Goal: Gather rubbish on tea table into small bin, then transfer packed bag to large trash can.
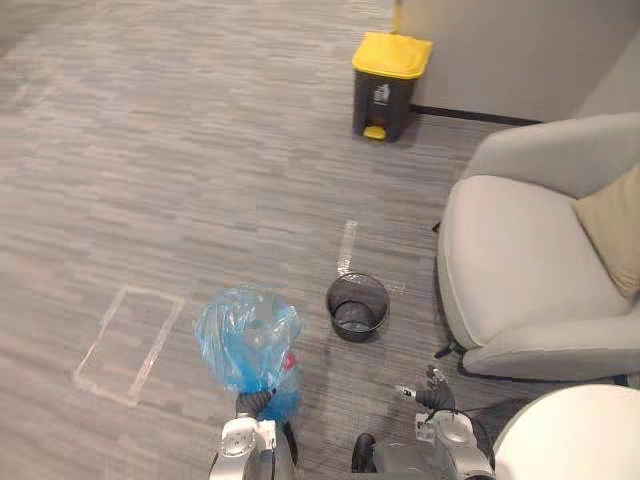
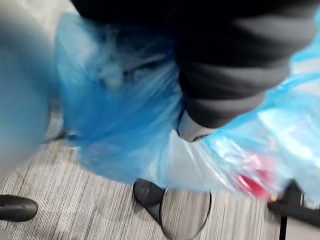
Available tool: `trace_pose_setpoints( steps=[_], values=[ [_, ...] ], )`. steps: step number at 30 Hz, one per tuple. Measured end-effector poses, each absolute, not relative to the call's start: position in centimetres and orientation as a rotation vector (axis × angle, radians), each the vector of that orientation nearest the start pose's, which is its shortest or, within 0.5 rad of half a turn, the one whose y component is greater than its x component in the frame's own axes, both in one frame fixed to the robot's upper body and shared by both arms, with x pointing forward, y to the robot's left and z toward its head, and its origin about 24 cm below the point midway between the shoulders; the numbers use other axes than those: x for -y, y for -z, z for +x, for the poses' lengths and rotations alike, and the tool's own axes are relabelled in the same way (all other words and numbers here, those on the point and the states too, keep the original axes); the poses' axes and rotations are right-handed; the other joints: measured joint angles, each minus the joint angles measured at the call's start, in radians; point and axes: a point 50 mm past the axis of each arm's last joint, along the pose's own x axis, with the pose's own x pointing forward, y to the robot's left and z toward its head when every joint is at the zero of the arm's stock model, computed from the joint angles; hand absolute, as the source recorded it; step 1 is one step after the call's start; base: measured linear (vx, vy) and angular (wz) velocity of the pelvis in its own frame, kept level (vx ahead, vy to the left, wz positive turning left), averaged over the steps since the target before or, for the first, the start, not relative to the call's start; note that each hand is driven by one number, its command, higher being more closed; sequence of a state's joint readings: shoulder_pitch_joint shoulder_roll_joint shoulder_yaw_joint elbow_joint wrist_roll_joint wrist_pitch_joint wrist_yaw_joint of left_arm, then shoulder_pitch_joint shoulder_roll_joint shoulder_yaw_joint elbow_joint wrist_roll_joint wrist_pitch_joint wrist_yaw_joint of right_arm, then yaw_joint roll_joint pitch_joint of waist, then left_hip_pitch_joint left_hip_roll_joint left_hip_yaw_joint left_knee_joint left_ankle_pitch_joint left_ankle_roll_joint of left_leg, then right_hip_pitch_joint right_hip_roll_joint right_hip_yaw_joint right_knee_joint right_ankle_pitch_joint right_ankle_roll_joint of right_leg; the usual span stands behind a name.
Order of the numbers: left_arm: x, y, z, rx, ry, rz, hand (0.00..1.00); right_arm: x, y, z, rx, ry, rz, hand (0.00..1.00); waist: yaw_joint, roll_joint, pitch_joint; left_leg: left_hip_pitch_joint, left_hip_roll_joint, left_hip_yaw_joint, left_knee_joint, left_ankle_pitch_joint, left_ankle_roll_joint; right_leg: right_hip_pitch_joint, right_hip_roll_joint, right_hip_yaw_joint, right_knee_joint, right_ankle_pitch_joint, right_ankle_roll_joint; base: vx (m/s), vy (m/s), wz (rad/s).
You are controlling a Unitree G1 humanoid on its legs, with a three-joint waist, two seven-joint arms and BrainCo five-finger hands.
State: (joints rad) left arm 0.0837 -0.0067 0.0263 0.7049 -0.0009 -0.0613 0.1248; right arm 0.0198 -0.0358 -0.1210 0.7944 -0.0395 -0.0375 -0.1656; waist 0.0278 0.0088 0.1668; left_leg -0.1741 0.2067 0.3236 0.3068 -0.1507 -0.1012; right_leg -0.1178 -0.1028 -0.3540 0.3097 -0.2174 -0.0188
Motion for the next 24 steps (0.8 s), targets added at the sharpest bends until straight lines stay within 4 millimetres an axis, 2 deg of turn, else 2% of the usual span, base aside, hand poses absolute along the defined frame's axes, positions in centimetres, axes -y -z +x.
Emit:
trace_pose_setpoints(
  steps=[1,2,4,10,11,13,15,16,18,19,20,21,22,24],
  values=[
    [-16.4,11.9,16.4,-0.737,-0.160,0.037,1.00,19.3,12.3,16.8,-0.785,0.279,-0.088,0.00,-0.008,-0.006,0.002,0.010,-0.023,-0.007,-0.049,0.034,-0.015,0.010,-0.006,-0.003,-0.021,0.017,0.011,-0.09,0.189,0.59],
    [-16.8,12.1,16.2,-0.749,-0.157,0.058,1.00,19.2,12.4,16.6,-0.797,0.280,-0.081,0.00,-0.010,-0.017,-0.006,0.036,-0.056,-0.009,-0.123,0.077,-0.004,0.027,-0.016,-0.005,-0.075,0.054,0.028,-0.04,0.135,0.32],
    [-17.6,12.3,15.9,-0.763,-0.157,0.092,1.00,19.1,12.5,16.6,-0.802,0.279,-0.077,0.00,-0.019,-0.022,-0.010,0.050,-0.093,-0.017,-0.173,0.105,0.016,0.052,-0.029,-0.009,-0.130,0.085,0.052,-0.04,0.198,0.24],
    [-19.4,13.0,14.5,-0.821,-0.168,0.158,1.00,18.9,13.1,16.0,-0.847,0.268,-0.077,0.00,-0.019,-0.023,-0.011,0.065,-0.165,-0.034,-0.214,0.119,0.065,0.072,-0.082,-0.015,-0.175,0.118,0.101,-0.04,0.151,0.13],
    [-19.5,13.0,14.5,-0.823,-0.174,0.158,1.00,18.9,13.2,16.0,-0.855,0.266,-0.078,0.00,-0.021,-0.026,-0.014,0.049,-0.176,-0.038,-0.201,0.107,0.082,0.061,-0.095,-0.016,-0.165,0.104,0.114,-0.01,0.166,0.15],
    [-19.6,13.0,14.4,-0.825,-0.179,0.157,1.00,18.9,13.3,15.9,-0.857,0.266,-0.080,0.00,-0.022,-0.030,-0.013,0.016,-0.190,-0.048,-0.151,0.067,0.091,0.042,-0.118,-0.017,-0.126,0.078,0.135,0.02,0.138,0.23],
    [-19.9,13.2,13.8,-0.840,-0.188,0.158,1.00,18.9,13.5,15.5,-0.873,0.266,-0.084,0.00,-0.025,-0.044,-0.011,-0.022,-0.211,-0.080,-0.036,-0.016,0.118,0.030,-0.161,-0.011,-0.022,0.002,0.184,0.09,0.137,0.41],
    [-19.9,13.2,13.7,-0.840,-0.189,0.159,1.00,19.0,13.5,15.4,-0.876,0.268,-0.083,0.00,-0.025,-0.048,-0.012,-0.024,-0.218,-0.088,-0.019,-0.033,0.124,0.032,-0.170,-0.004,0.005,-0.004,0.191,0.18,0.157,0.42],
    [-20.0,13.4,13.0,-0.857,-0.204,0.149,1.00,19.1,13.6,15.0,-0.883,0.271,-0.083,0.00,-0.030,-0.050,-0.001,-0.010,-0.229,-0.119,0.039,-0.089,0.149,-0.054,-0.191,0.122,0.271,0.047,0.142,0.17,0.154,0.43],
    [-20.2,13.3,13.0,-0.853,-0.223,0.137,1.00,18.5,13.7,14.9,-0.886,0.265,-0.067,0.00,-0.036,-0.034,0.012,0.009,-0.212,-0.148,0.053,-0.112,0.157,-0.140,-0.153,0.194,0.406,0.026,0.140,0.17,0.147,0.42],
    [-20.5,13.3,13.0,-0.853,-0.240,0.130,1.00,18.2,13.7,15.0,-0.881,0.262,-0.059,0.00,-0.032,-0.040,0.011,0.022,-0.200,-0.154,0.051,-0.123,0.159,-0.173,-0.119,0.203,0.411,-0.007,0.136,0.25,0.109,0.38],
    [-21.0,13.2,12.9,-0.853,-0.253,0.131,1.00,18.0,13.7,15.1,-0.880,0.256,-0.054,0.00,-0.031,-0.054,0.009,0.043,-0.198,-0.166,0.042,-0.136,0.158,-0.207,-0.083,0.187,0.375,-0.023,0.127,0.21,0.022,0.22],
    [-21.1,13.2,12.9,-0.852,-0.256,0.133,1.00,18.0,13.7,15.1,-0.881,0.256,-0.053,0.00,-0.031,-0.058,0.010,0.054,-0.199,-0.170,0.036,-0.141,0.158,-0.216,-0.069,0.173,0.341,-0.022,0.123,0.36,0.007,0.23],
    [-20.8,13.2,13.3,-0.845,-0.250,0.124,1.00,18.0,13.7,15.1,-0.882,0.260,-0.049,0.00,-0.034,-0.072,0.015,0.124,-0.210,-0.175,-0.006,-0.161,0.148,-0.248,-0.012,0.112,0.171,0.014,0.094,0.38,-0.005,0.16]
  ],
)
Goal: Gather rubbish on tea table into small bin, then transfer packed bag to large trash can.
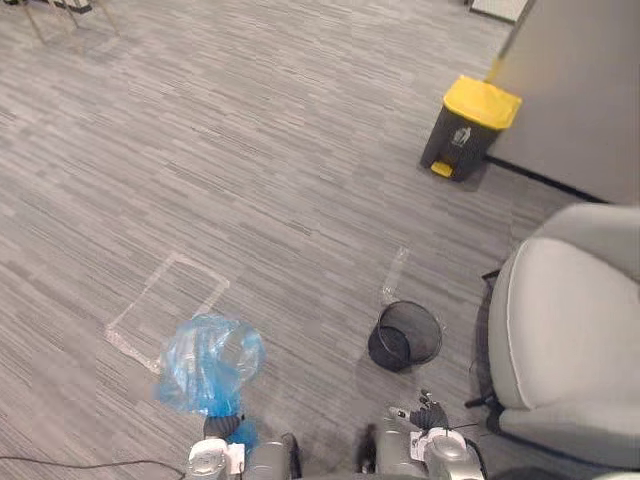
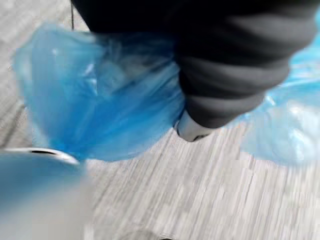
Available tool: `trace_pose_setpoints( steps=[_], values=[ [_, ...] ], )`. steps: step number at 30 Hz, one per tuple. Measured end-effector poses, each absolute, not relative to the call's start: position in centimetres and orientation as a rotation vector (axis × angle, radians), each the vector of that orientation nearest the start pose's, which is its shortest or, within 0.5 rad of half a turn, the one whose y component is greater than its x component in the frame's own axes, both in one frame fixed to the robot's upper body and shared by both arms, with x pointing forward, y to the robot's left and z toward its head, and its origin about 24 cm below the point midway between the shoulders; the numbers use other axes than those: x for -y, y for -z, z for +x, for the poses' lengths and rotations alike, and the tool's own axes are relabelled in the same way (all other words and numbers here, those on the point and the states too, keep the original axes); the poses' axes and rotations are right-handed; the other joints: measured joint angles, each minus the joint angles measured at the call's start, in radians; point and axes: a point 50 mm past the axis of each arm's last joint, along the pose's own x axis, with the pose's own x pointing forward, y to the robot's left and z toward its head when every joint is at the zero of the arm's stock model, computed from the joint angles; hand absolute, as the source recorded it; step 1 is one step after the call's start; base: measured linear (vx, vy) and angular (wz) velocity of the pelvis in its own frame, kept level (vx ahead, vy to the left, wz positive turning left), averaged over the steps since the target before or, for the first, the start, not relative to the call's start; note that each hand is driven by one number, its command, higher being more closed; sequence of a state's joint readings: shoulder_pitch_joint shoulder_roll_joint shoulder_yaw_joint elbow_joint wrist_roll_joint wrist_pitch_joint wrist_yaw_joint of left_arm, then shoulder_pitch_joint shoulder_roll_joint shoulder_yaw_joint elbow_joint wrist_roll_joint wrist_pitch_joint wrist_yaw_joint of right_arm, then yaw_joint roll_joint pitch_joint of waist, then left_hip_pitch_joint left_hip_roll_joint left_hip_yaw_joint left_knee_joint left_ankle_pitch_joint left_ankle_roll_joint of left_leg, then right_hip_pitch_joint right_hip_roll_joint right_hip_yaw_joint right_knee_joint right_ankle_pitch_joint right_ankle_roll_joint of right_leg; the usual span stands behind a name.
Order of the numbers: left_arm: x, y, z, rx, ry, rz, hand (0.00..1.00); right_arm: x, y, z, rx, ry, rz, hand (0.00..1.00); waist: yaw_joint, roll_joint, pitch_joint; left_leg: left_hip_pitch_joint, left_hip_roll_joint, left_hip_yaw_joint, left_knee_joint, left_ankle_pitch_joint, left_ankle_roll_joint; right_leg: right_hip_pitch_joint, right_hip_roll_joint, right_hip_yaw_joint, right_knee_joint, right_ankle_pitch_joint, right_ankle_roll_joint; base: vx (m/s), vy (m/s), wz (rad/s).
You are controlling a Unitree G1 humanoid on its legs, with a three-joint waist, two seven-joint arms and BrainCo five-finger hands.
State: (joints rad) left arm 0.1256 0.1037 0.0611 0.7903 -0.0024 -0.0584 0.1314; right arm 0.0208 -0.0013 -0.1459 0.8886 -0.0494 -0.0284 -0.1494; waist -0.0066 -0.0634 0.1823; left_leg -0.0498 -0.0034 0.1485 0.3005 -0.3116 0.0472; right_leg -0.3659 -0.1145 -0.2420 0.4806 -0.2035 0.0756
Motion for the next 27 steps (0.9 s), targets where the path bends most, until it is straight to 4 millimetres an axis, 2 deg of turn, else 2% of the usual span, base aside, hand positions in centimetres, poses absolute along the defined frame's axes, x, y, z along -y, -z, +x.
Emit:
trace_pose_setpoints(
  steps=[1,2,3,4,5,6,7,8,9,10,11,12,13,14,16,17,18,19,20,21,22,23,24,25,26,27],
  values=[
    [-20.8,13.2,13.3,-0.844,-0.249,0.124,1.00,18.0,13.8,14.9,-0.887,0.261,-0.049,0.00,-0.001,-0.001,-0.001,0.007,-0.005,-0.004,-0.010,-0.004,-0.004,-0.002,0.009,-0.001,-0.026,0.008,-0.005,0.33,-0.011,0.27],
    [-20.5,13.1,13.6,-0.839,-0.243,0.121,1.00,18.3,14.0,14.1,-0.899,0.288,-0.026,0.00,-0.007,-0.006,-0.004,0.047,-0.028,-0.024,-0.037,-0.013,-0.029,-0.002,0.028,0.015,-0.092,0.044,-0.037,0.53,-0.058,0.62],
    [-20.0,13.1,13.9,-0.836,-0.236,0.106,1.00,18.7,13.9,14.1,-0.894,0.315,-0.015,0.00,-0.024,-0.003,-0.011,0.081,-0.032,-0.055,-0.046,-0.027,-0.046,0.008,0.037,0.031,-0.091,0.100,-0.099,0.53,-0.058,0.75],
    [-19.7,13.1,14.0,-0.834,-0.233,0.099,1.00,19.0,13.9,14.0,-0.895,0.325,-0.015,0.00,-0.027,0.010,-0.017,0.097,-0.025,-0.069,-0.049,-0.034,-0.053,0.024,0.042,0.022,-0.086,0.105,-0.115,0.75,-0.079,0.80],
    [-19.0,13.1,14.2,-0.827,-0.226,0.077,1.00,19.2,14.0,13.8,-0.904,0.335,-0.012,0.00,-0.027,0.045,-0.032,0.104,0.007,-0.075,-0.019,-0.030,-0.073,0.058,0.044,-0.034,-0.081,0.082,-0.134,0.53,-0.053,0.52],
    [-18.8,13.0,14.5,-0.820,-0.223,0.073,1.00,19.2,13.9,13.9,-0.900,0.335,-0.014,0.00,-0.029,0.051,-0.032,0.098,0.013,-0.073,0.007,-0.024,-0.083,0.070,0.046,-0.046,-0.079,0.078,-0.136,0.77,-0.104,0.61],
    [-17.9,12.5,15.5,-0.779,-0.222,0.035,1.00,19.4,13.6,14.3,-0.872,0.333,-0.019,0.00,-0.032,0.069,-0.018,0.063,0.046,-0.050,0.200,0.026,-0.114,0.091,0.052,-0.089,-0.004,0.039,-0.131,0.52,-0.160,0.35],
    [-17.8,12.5,15.3,-0.778,-0.239,0.015,1.00,19.2,13.4,14.4,-0.861,0.329,-0.018,0.00,-0.027,0.089,-0.026,0.024,0.086,-0.027,0.354,0.045,-0.116,0.128,0.086,-0.087,-0.055,0.040,-0.113,0.41,-0.141,0.22],
    [-18.0,12.6,15.1,-0.780,-0.248,0.012,1.00,18.9,13.4,14.5,-0.855,0.319,-0.016,0.00,-0.024,0.084,-0.032,-0.004,0.101,-0.009,0.435,0.064,-0.116,0.168,0.092,-0.081,-0.100,0.058,-0.134,0.36,-0.109,-0.23],
    [-17.9,12.6,14.8,-0.783,-0.261,-0.004,1.00,18.6,13.2,14.7,-0.845,0.303,-0.022,0.00,-0.008,0.089,-0.031,-0.091,0.183,0.046,0.667,0.062,-0.093,0.244,0.125,-0.067,-0.143,-0.008,-0.152,0.42,0.018,-0.49],
    [-17.8,12.4,15.3,-0.770,-0.262,-0.012,1.00,18.5,13.1,15.1,-0.834,0.300,-0.019,0.00,0.005,0.103,-0.039,-0.140,0.221,0.062,0.734,0.025,-0.081,0.269,0.138,-0.047,-0.147,-0.015,-0.161,0.49,0.039,-0.63],
    [-17.9,12.4,15.4,-0.768,-0.267,-0.015,1.00,18.1,13.0,15.5,-0.826,0.295,-0.009,0.00,0.015,0.082,-0.031,-0.191,0.232,0.073,0.747,-0.002,-0.074,0.303,0.134,-0.021,-0.159,-0.019,-0.162,0.51,0.070,-0.59],
    [-18.1,12.1,15.7,-0.753,-0.274,-0.013,1.00,17.6,12.9,15.8,-0.821,0.289,0.004,0.00,0.020,0.046,-0.021,-0.235,0.234,0.089,0.719,-0.021,-0.070,0.343,0.114,0.004,-0.188,-0.019,-0.162,0.40,0.039,-0.51],
    [-18.3,12.1,15.7,-0.748,-0.276,-0.010,1.00,17.2,12.9,15.8,-0.821,0.288,0.014,0.00,0.028,0.024,-0.021,-0.271,0.233,0.090,0.653,-0.021,-0.071,0.378,0.096,0.025,-0.213,-0.017,-0.159,0.46,0.068,-0.53],
    [-17.9,12.1,15.7,-0.751,-0.272,-0.020,1.00,17.3,12.9,15.9,-0.820,0.297,0.018,0.00,0.032,0.021,-0.021,-0.318,0.229,0.050,0.480,-0.013,-0.084,0.426,0.081,0.067,-0.238,-0.017,-0.158,0.45,0.212,-0.72],
    [-17.6,12.2,15.7,-0.753,-0.269,-0.029,1.00,17.6,13.0,15.7,-0.826,0.319,0.022,0.00,0.046,0.035,-0.025,-0.321,0.209,-0.022,0.296,0.039,-0.113,0.438,0.075,0.105,-0.239,-0.023,-0.139,0.48,0.395,-1.29],
    [-17.3,12.5,15.3,-0.771,-0.268,-0.035,1.00,18.3,13.1,15.3,-0.834,0.340,0.014,0.00,0.064,0.063,-0.038,-0.303,0.197,-0.119,0.101,0.237,-0.156,0.443,0.086,0.160,-0.238,-0.046,-0.072,0.38,0.379,-1.25],
    [-17.3,12.6,15.2,-0.782,-0.266,-0.035,1.00,18.2,13.2,15.2,-0.846,0.341,0.015,0.00,0.069,0.059,-0.035,-0.298,0.190,-0.121,0.123,0.230,-0.162,0.449,0.076,0.183,-0.238,-0.057,-0.054,0.37,0.360,-0.92],
    [-18.2,12.8,15.1,-0.797,-0.276,-0.009,1.00,17.3,13.6,14.9,-0.872,0.331,0.040,0.00,0.049,0.017,-0.045,-0.290,0.151,-0.091,0.134,0.202,-0.144,0.448,0.024,0.215,-0.239,-0.058,-0.026,0.40,0.379,-0.51],
    [-18.1,12.6,15.8,-0.781,-0.269,-0.007,1.00,17.1,13.6,14.8,-0.878,0.324,0.041,0.00,0.049,0.013,-0.045,-0.278,0.144,-0.044,0.161,0.160,-0.124,0.437,-0.005,0.232,-0.208,-0.039,-0.011,0.33,0.300,-0.42],
    [-18.1,12.5,15.8,-0.778,-0.267,-0.008,1.00,17.1,13.6,14.8,-0.877,0.323,0.041,0.00,0.053,0.014,-0.044,-0.269,0.142,-0.029,0.168,0.147,-0.118,0.431,-0.012,0.239,-0.193,-0.034,-0.004,0.31,0.315,-0.79],
    [-17.9,12.6,15.8,-0.780,-0.265,-0.010,1.00,17.1,13.6,14.9,-0.873,0.318,0.041,0.00,0.066,0.017,-0.043,-0.229,0.142,0.021,0.174,0.110,-0.102,0.405,-0.033,0.264,-0.114,-0.018,0.023,0.26,0.298,-0.98],
    [-18.0,12.7,15.5,-0.788,-0.264,-0.006,1.00,17.0,13.6,15.0,-0.872,0.310,0.037,0.00,0.066,0.021,-0.041,-0.179,0.137,0.068,0.158,0.083,-0.089,0.344,-0.057,0.275,0.014,0.008,0.059,0.26,0.298,-0.98],
    [-18.0,12.7,15.5,-0.789,-0.261,-0.003,1.00,16.9,13.6,15.0,-0.873,0.306,0.035,0.00,0.065,0.024,-0.039,-0.164,0.134,0.080,0.152,0.077,-0.085,0.321,-0.064,0.276,0.065,0.020,0.070,0.23,0.248,-0.77],
    [-18.0,12.7,15.5,-0.791,-0.252,0.009,1.00,16.8,13.6,14.9,-0.879,0.295,0.027,0.00,0.059,0.037,-0.031,-0.114,0.133,0.109,0.130,0.059,-0.078,0.247,-0.079,0.269,0.215,0.037,0.073,0.20,0.140,-0.55],
    [-18.1,12.9,15.2,-0.806,-0.251,0.017,1.00,16.7,13.7,14.8,-0.882,0.281,0.010,0.00,0.054,0.037,-0.031,-0.070,0.133,0.128,0.104,0.047,-0.075,0.187,-0.081,0.236,0.315,0.003,0.062,0.25,0.147,-0.50]
  ],
)
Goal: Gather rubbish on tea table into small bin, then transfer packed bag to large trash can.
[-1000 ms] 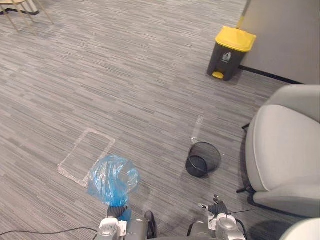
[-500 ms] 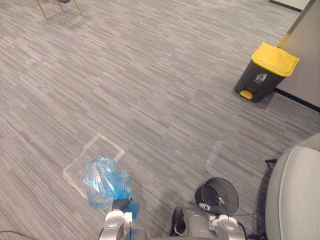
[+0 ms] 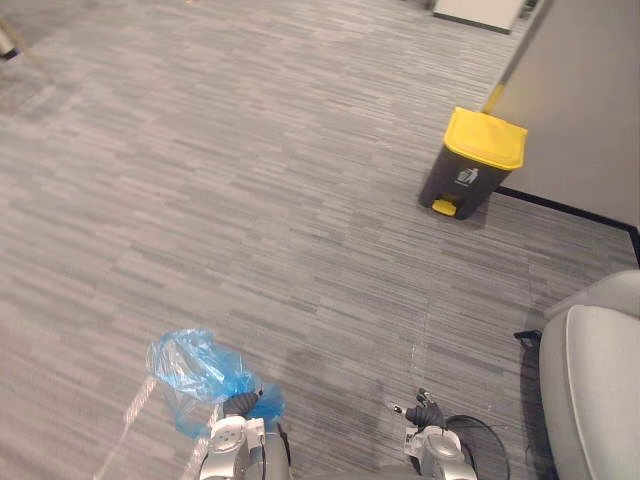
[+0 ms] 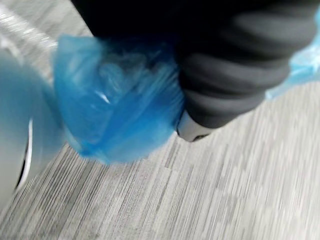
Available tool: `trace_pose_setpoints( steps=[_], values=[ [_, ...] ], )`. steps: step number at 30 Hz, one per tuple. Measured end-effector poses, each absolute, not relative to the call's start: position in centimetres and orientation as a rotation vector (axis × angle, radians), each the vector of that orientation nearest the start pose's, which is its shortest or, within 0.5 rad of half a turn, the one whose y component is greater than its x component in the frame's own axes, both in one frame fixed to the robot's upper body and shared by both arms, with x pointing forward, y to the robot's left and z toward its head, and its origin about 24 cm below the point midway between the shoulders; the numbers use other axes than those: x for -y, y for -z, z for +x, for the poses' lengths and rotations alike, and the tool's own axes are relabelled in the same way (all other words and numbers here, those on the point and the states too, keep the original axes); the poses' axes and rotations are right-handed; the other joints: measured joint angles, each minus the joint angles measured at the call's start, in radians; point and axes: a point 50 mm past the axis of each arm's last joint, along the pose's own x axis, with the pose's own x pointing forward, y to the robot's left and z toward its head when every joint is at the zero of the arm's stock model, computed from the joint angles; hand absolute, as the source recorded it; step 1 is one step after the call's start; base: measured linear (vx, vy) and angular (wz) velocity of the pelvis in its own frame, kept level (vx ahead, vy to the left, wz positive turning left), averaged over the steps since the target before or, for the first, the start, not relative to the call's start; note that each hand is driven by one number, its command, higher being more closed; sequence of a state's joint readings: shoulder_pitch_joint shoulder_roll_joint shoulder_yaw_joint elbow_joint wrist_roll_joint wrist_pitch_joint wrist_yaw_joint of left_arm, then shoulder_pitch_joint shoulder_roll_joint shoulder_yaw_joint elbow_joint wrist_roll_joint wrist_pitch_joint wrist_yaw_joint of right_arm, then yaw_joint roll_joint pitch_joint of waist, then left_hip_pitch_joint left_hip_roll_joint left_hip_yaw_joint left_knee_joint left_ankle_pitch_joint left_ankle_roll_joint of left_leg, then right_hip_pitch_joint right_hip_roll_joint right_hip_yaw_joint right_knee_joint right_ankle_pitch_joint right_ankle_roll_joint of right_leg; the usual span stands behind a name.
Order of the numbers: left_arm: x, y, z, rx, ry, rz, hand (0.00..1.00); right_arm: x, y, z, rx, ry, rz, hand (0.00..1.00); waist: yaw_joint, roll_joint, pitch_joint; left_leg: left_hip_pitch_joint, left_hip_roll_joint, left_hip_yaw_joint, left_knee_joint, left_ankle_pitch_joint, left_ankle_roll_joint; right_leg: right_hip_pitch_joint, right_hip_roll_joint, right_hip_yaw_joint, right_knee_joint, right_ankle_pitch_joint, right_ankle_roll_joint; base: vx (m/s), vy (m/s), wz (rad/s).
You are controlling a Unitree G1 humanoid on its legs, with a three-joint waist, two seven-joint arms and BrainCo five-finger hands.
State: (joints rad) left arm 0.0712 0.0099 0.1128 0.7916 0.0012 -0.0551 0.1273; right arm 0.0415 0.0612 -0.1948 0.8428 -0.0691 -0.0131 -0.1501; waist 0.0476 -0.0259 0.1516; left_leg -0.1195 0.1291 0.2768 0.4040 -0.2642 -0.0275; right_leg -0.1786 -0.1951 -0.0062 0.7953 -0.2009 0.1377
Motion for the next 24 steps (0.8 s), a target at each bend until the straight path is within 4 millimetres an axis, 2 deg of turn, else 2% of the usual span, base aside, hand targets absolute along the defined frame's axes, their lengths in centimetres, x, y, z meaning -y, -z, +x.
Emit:
trace_pose_setpoints(
  steps=[1,3,4,5,6,7,8,9,11,13,14,15,17,18,19,21,22,23,24],
  values=[
    [-18.2,13.0,15.1,-0.813,-0.251,0.021,1.00,16.7,13.8,14.7,-0.888,0.277,0.007,0.00,-0.001,0.002,0.001,0.017,0.000,0.010,-0.012,0.000,0.000,-0.016,0.000,-0.015,0.016,-0.012,-0.005,0.26,0.059,-0.43],
    [-18.8,13.4,14.4,-0.851,-0.258,0.040,1.00,16.4,13.7,15.0,-0.884,0.256,-0.005,0.00,-0.016,0.001,0.003,0.105,0.002,0.055,-0.099,0.004,-0.008,-0.100,0.002,-0.167,-0.026,-0.060,-0.054,0.25,-0.045,-0.41],
    [-18.9,13.5,14.4,-0.854,-0.258,0.042,1.00,16.4,13.7,15.1,-0.882,0.252,-0.008,0.00,-0.019,0.001,0.002,0.120,0.003,0.062,-0.117,0.007,-0.012,-0.109,0.006,-0.199,-0.061,-0.061,-0.060,0.28,-0.099,-0.35],
    [-19.0,13.5,14.3,-0.857,-0.259,0.048,1.00,16.2,13.7,15.3,-0.888,0.246,-0.009,0.00,-0.031,-0.001,0.002,0.159,0.006,0.081,-0.166,0.014,-0.028,-0.128,0.017,-0.283,-0.185,-0.046,-0.082,0.24,-0.100,-0.22],
    [-19.1,13.5,14.3,-0.861,-0.259,0.050,1.00,16.2,13.8,15.4,-0.893,0.243,-0.010,0.00,-0.035,-0.002,0.002,0.171,0.008,0.088,-0.180,0.015,-0.035,-0.133,0.025,-0.302,-0.234,-0.033,-0.090,0.33,-0.147,-0.38],
    [-19.5,13.7,14.1,-0.876,-0.252,0.071,1.00,16.1,13.8,15.6,-0.895,0.235,-0.015,0.00,-0.042,-0.005,0.003,0.208,0.008,0.108,-0.215,0.016,-0.058,-0.140,0.054,-0.343,-0.391,0.037,-0.105,0.40,-0.161,-0.27],
    [-19.9,13.9,13.9,-0.893,-0.249,0.092,1.00,16.5,13.9,15.4,-0.902,0.231,-0.036,0.00,-0.059,-0.012,0.003,0.246,-0.001,0.098,-0.248,0.014,-0.083,-0.120,0.086,-0.340,-0.492,0.173,-0.197,0.43,-0.150,-0.26],
    [-19.8,13.9,14.0,-0.899,-0.245,0.092,1.00,16.9,13.9,15.6,-0.899,0.233,-0.046,0.00,-0.063,0.001,0.003,0.258,0.010,0.091,-0.257,0.014,-0.084,-0.110,0.099,-0.343,-0.488,0.173,-0.192,0.44,-0.135,-0.22],
    [-19.4,13.7,14.8,-0.884,-0.224,0.099,1.00,18.2,13.6,16.0,-0.892,0.267,-0.061,0.00,-0.062,0.019,0.012,0.273,0.025,0.044,-0.239,0.032,-0.093,-0.134,0.108,-0.332,-0.393,0.072,-0.211,0.42,-0.181,-0.25],
    [-19.1,13.7,15.1,-0.876,-0.219,0.091,1.00,18.5,13.9,15.3,-0.911,0.286,-0.052,0.00,-0.063,0.025,0.014,0.258,0.053,0.025,-0.136,0.030,-0.096,-0.096,0.121,-0.339,-0.386,0.039,-0.216,0.34,-0.176,-0.01],
    [-18.6,13.5,15.4,-0.858,-0.213,0.075,1.00,18.6,14.0,14.7,-0.920,0.290,-0.055,0.00,-0.063,0.034,0.022,0.164,0.123,-0.030,0.166,0.051,-0.109,0.004,0.162,-0.339,-0.448,0.029,-0.217,0.39,-0.177,-0.04],
    [-18.4,13.4,15.4,-0.852,-0.213,0.066,1.00,18.6,14.0,14.7,-0.918,0.289,-0.058,0.00,-0.062,0.037,0.023,0.131,0.142,-0.047,0.263,0.048,-0.113,0.031,0.176,-0.335,-0.467,0.026,-0.221,0.38,-0.108,-0.33],
    [-17.8,13.3,15.1,-0.837,-0.212,0.036,1.00,18.1,14.0,14.9,-0.915,0.274,-0.057,0.00,-0.038,0.040,0.025,0.011,0.193,-0.070,0.558,0.017,-0.107,0.113,0.216,-0.277,-0.499,0.002,-0.242,0.37,0.008,-0.88],
    [-17.6,13.4,14.7,-0.844,-0.212,0.024,1.00,17.6,13.8,15.4,-0.902,0.263,-0.048,0.00,-0.036,0.034,0.027,-0.047,0.188,-0.067,0.590,-0.001,-0.092,0.143,0.218,-0.245,-0.511,-0.013,-0.240,0.32,0.049,-0.84],
    [-17.5,13.3,14.9,-0.838,-0.211,0.020,1.00,17.4,13.8,15.4,-0.899,0.262,-0.044,0.00,-0.035,0.032,0.027,-0.071,0.185,-0.063,0.585,-0.009,-0.083,0.153,0.218,-0.229,-0.518,-0.019,-0.240,0.37,0.110,-0.76],
    [-17.4,13.0,15.1,-0.819,-0.231,-0.002,1.00,17.0,13.7,15.6,-0.891,0.267,-0.024,0.00,-0.010,0.032,0.028,-0.143,0.158,-0.067,0.434,-0.040,-0.048,0.191,0.207,-0.149,-0.538,-0.025,-0.214,0.33,0.161,-0.88],
    [-17.4,13.0,15.2,-0.817,-0.234,-0.006,1.00,17.0,13.7,15.6,-0.893,0.268,-0.022,0.00,-0.007,0.032,0.029,-0.152,0.150,-0.071,0.397,-0.041,-0.045,0.201,0.203,-0.138,-0.544,-0.026,-0.208,0.31,0.247,-0.79],
    [-17.4,13.0,15.2,-0.815,-0.237,-0.011,1.00,16.9,13.7,15.5,-0.896,0.271,-0.021,0.00,-0.003,0.029,0.031,-0.173,0.115,-0.082,0.251,-0.032,-0.047,0.222,0.177,-0.109,-0.555,-0.036,-0.178,0.33,0.301,-0.57],
    [-17.0,13.0,15.3,-0.815,-0.232,-0.019,1.00,17.2,13.7,15.4,-0.897,0.279,-0.030,0.00,-0.001,0.037,0.026,-0.169,0.074,-0.106,0.072,0.031,-0.060,0.232,0.161,-0.088,-0.556,-0.053,-0.140,0.38,0.373,-0.49]
  ],
)
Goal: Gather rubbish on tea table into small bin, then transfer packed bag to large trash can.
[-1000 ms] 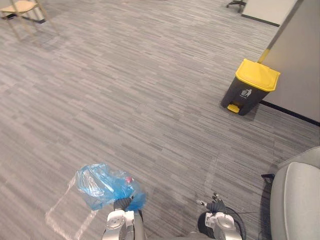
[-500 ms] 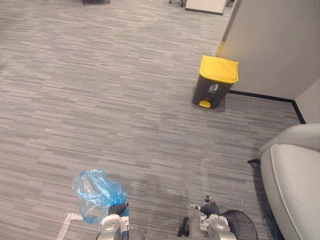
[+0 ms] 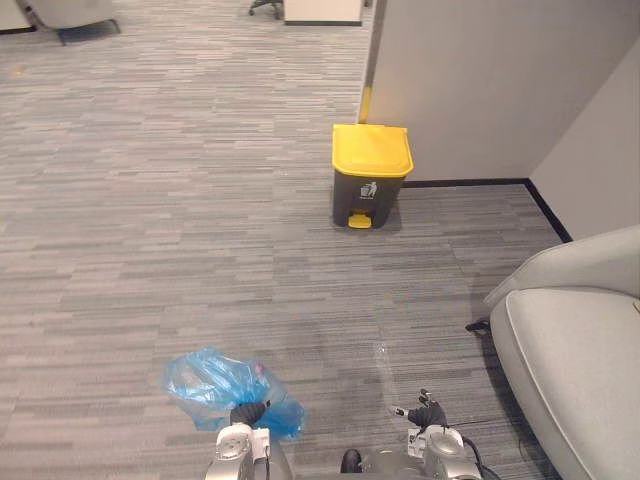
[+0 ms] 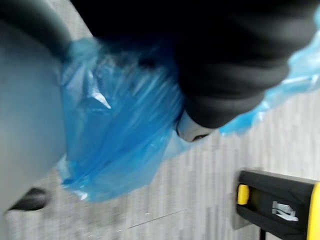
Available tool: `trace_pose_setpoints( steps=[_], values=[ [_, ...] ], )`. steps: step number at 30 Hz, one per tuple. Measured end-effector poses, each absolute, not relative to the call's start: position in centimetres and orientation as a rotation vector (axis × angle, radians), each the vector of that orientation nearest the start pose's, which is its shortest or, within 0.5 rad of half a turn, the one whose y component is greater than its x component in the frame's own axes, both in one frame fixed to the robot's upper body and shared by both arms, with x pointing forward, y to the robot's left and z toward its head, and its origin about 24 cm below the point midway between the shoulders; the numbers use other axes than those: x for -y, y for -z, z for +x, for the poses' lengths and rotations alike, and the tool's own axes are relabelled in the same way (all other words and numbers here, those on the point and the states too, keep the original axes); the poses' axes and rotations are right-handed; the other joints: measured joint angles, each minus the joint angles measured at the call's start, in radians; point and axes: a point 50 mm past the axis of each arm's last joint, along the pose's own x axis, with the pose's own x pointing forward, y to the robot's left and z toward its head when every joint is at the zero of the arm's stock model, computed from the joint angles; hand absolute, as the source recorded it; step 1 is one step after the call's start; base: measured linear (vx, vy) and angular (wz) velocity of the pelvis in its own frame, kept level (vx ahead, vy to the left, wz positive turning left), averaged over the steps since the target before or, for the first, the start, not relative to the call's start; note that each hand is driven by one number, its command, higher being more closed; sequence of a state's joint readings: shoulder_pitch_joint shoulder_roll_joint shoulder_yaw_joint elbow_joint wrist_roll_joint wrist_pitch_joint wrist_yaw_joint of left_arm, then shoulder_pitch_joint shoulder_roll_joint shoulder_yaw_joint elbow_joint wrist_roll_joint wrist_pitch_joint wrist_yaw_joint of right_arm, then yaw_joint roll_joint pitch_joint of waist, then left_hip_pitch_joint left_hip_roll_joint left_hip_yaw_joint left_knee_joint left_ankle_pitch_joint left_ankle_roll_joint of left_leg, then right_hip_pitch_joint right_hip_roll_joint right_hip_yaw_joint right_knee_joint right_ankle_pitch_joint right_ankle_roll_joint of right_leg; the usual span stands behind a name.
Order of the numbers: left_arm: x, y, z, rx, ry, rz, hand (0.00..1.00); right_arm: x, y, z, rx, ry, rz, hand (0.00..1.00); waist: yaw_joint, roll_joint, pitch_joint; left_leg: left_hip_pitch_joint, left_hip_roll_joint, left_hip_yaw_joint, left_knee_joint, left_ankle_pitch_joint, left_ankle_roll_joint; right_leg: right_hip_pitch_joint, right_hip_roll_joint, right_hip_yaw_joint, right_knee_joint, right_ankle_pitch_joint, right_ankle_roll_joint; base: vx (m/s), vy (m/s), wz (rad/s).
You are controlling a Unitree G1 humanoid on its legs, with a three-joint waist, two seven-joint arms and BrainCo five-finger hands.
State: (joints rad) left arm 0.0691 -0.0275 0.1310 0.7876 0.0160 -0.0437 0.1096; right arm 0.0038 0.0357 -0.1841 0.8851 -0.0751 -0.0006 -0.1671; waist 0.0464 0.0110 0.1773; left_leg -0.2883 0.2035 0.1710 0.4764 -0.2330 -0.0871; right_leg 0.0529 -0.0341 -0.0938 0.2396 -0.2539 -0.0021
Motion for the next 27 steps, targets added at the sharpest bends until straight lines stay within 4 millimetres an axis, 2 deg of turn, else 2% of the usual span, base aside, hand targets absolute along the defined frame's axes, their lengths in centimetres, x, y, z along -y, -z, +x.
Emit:
trace_pose_setpoints(
  steps=[1,2,3,6,7,8,9,10,12,13,14,15,16,17,18,20,21,22,23,24,25,26,27],
  values=[
    [-16.8,13.0,15.2,-0.818,-0.230,-0.024,1.00,17.7,13.7,15.4,-0.895,0.287,-0.041,0.00,0.000,0.011,-0.002,0.002,-0.006,-0.021,-0.067,0.048,-0.009,0.002,0.002,0.007,0.000,-0.009,0.018,0.33,0.341,-0.48],
    [-17.0,13.1,15.3,-0.817,-0.227,-0.017,1.00,17.5,13.9,15.1,-0.917,0.282,-0.041,0.00,0.015,-0.007,-0.004,0.033,-0.046,-0.005,-0.092,0.100,-0.015,0.020,-0.029,0.053,-0.017,-0.016,0.041,0.35,0.305,-0.28],
    [-17.5,12.9,15.5,-0.808,-0.232,0.000,1.00,17.0,14.1,14.9,-0.924,0.279,-0.027,0.00,0.010,-0.047,-0.023,0.044,-0.087,0.013,-0.108,0.076,0.008,0.029,-0.068,0.062,-0.038,-0.012,0.052,0.38,0.280,-0.25],
    [-17.5,13.0,15.5,-0.816,-0.225,0.007,1.00,17.1,14.3,14.4,-0.940,0.288,-0.022,0.00,0.015,-0.054,-0.024,0.081,-0.125,0.045,-0.090,0.009,0.034,0.010,-0.114,0.091,0.062,-0.020,0.071,0.36,0.216,-0.18],
    [-17.5,13.2,15.0,-0.830,-0.226,0.008,1.00,17.2,14.3,14.3,-0.941,0.288,-0.022,0.00,0.017,-0.046,-0.021,0.132,-0.131,0.074,-0.102,-0.013,0.042,-0.043,-0.128,0.111,0.216,-0.014,0.096,0.38,0.201,-0.56],
    [-17.7,13.3,14.7,-0.839,-0.211,0.032,1.00,17.0,14.4,14.2,-0.945,0.281,-0.020,0.00,0.017,-0.039,-0.019,0.186,-0.135,0.100,-0.114,-0.029,0.058,-0.123,-0.145,0.115,0.417,0.031,0.172,0.46,0.196,-0.55],
    [-17.8,13.4,14.6,-0.846,-0.199,0.049,1.00,16.8,14.3,14.2,-0.945,0.275,-0.017,0.00,0.014,-0.036,-0.017,0.217,-0.136,0.107,-0.117,-0.043,0.067,-0.173,-0.154,0.112,0.539,0.051,0.204,0.47,0.122,-0.29],
    [-18.0,13.4,14.4,-0.853,-0.196,0.063,1.00,16.7,14.0,14.7,-0.920,0.266,-0.016,0.00,0.003,-0.039,-0.016,0.260,-0.142,0.111,-0.130,-0.058,0.077,-0.242,-0.160,0.096,0.683,0.038,0.182,0.51,0.049,-0.07],
    [-17.9,13.5,14.4,-0.857,-0.198,0.065,1.00,16.9,14.0,14.7,-0.919,0.268,-0.020,0.00,-0.002,-0.035,-0.012,0.312,-0.142,0.107,-0.162,-0.065,0.076,-0.301,-0.159,0.052,0.749,0.012,0.139,0.40,-0.022,0.00],
    [-17.8,13.5,14.4,-0.856,-0.203,0.061,1.00,17.0,13.8,15.1,-0.904,0.268,-0.023,0.00,-0.003,-0.030,-0.009,0.379,-0.130,0.097,-0.217,-0.066,0.075,-0.365,-0.151,-0.025,0.739,-0.026,0.088,0.45,-0.104,0.03],
    [-17.7,13.4,14.5,-0.856,-0.204,0.059,1.00,17.1,13.7,15.2,-0.899,0.268,-0.028,0.00,-0.007,-0.023,-0.003,0.415,-0.115,0.096,-0.244,-0.065,0.075,-0.389,-0.138,-0.065,0.689,-0.042,0.063,0.54,-0.141,0.04],
    [-17.7,13.5,14.5,-0.856,-0.204,0.058,1.00,17.2,13.7,15.3,-0.895,0.269,-0.030,0.00,-0.009,-0.019,0.000,0.429,-0.106,0.097,-0.253,-0.065,0.075,-0.400,-0.129,-0.078,0.657,-0.047,0.056,0.36,-0.139,0.10],
    [-17.8,13.4,14.5,-0.853,-0.205,0.061,1.00,17.4,13.5,15.7,-0.881,0.269,-0.035,0.00,-0.014,-0.014,0.003,0.458,-0.085,0.092,-0.268,-0.065,0.074,-0.439,-0.107,-0.104,0.535,-0.042,0.050,0.44,-0.217,0.19],
    [-18.0,13.4,14.6,-0.854,-0.206,0.067,1.00,17.4,13.5,15.7,-0.881,0.270,-0.037,0.00,-0.016,-0.021,0.000,0.475,-0.083,0.080,-0.279,-0.065,0.073,-0.454,-0.091,-0.102,0.396,0.003,0.056,0.46,-0.229,0.42],
    [-18.6,13.6,14.3,-0.871,-0.209,0.086,1.00,17.6,13.8,15.2,-0.906,0.270,-0.042,0.00,-0.030,-0.060,-0.004,0.505,-0.110,0.034,-0.302,-0.068,0.060,-0.440,-0.088,-0.062,0.227,0.177,-0.002,0.47,-0.244,0.36],
    [-17.8,14.1,14.1,-0.904,-0.194,0.071,1.00,18.8,13.5,15.9,-0.890,0.284,-0.073,0.00,-0.031,-0.009,-0.003,0.510,-0.072,-0.040,-0.305,-0.051,0.046,-0.434,-0.049,-0.067,0.262,0.126,-0.016,0.47,-0.255,0.02],
    [-17.4,14.2,14.0,-0.910,-0.193,0.060,1.00,19.4,13.4,16.1,-0.892,0.303,-0.075,0.00,-0.037,-0.001,0.000,0.512,-0.067,-0.072,-0.277,-0.017,0.012,-0.434,-0.049,-0.075,0.299,0.073,-0.027,0.54,-0.295,-0.09],
    [-17.3,14.2,14.0,-0.909,-0.193,0.055,1.00,19.5,13.5,15.9,-0.901,0.309,-0.072,0.00,-0.038,0.002,0.000,0.511,-0.060,-0.074,-0.257,-0.008,-0.003,-0.426,-0.048,-0.083,0.304,0.058,-0.035,0.53,-0.290,0.22],
    [-16.7,14.1,14.4,-0.898,-0.189,0.037,1.00,19.4,13.8,15.2,-0.920,0.313,-0.066,0.00,-0.046,0.017,0.011,0.472,-0.032,-0.092,-0.122,0.002,-0.019,-0.369,-0.038,-0.111,0.290,0.027,-0.039,0.41,-0.205,0.41],
    [-16.1,13.9,14.9,-0.884,-0.188,0.012,1.00,19.4,13.9,15.0,-0.922,0.311,-0.072,0.00,-0.044,0.019,0.015,0.368,0.002,-0.105,0.136,0.057,-0.053,-0.303,-0.027,-0.127,0.251,0.011,-0.047,0.39,-0.185,0.39],
    [-15.9,13.9,15.0,-0.880,-0.187,0.005,1.00,19.3,13.9,15.0,-0.922,0.308,-0.073,0.00,-0.041,0.018,0.015,0.331,0.016,-0.105,0.215,0.077,-0.062,-0.279,-0.022,-0.129,0.236,0.007,-0.052,0.35,-0.125,0.14],
    [-15.6,13.7,15.1,-0.867,-0.186,-0.009,1.00,18.8,13.9,15.0,-0.924,0.294,-0.072,0.00,-0.033,0.017,0.020,0.235,0.051,-0.084,0.421,0.040,-0.059,-0.213,-0.007,-0.137,0.193,-0.002,-0.064,0.34,-0.064,-0.03],
    [-15.7,13.6,15.0,-0.857,-0.188,-0.015,1.00,18.1,14.0,15.0,-0.924,0.285,-0.059,0.00,-0.029,0.008,0.023,0.153,0.067,-0.049,0.512,0.007,-0.036,-0.151,-0.002,-0.141,0.154,-0.011,-0.065,0.33,-0.042,-0.03]
  ],
)
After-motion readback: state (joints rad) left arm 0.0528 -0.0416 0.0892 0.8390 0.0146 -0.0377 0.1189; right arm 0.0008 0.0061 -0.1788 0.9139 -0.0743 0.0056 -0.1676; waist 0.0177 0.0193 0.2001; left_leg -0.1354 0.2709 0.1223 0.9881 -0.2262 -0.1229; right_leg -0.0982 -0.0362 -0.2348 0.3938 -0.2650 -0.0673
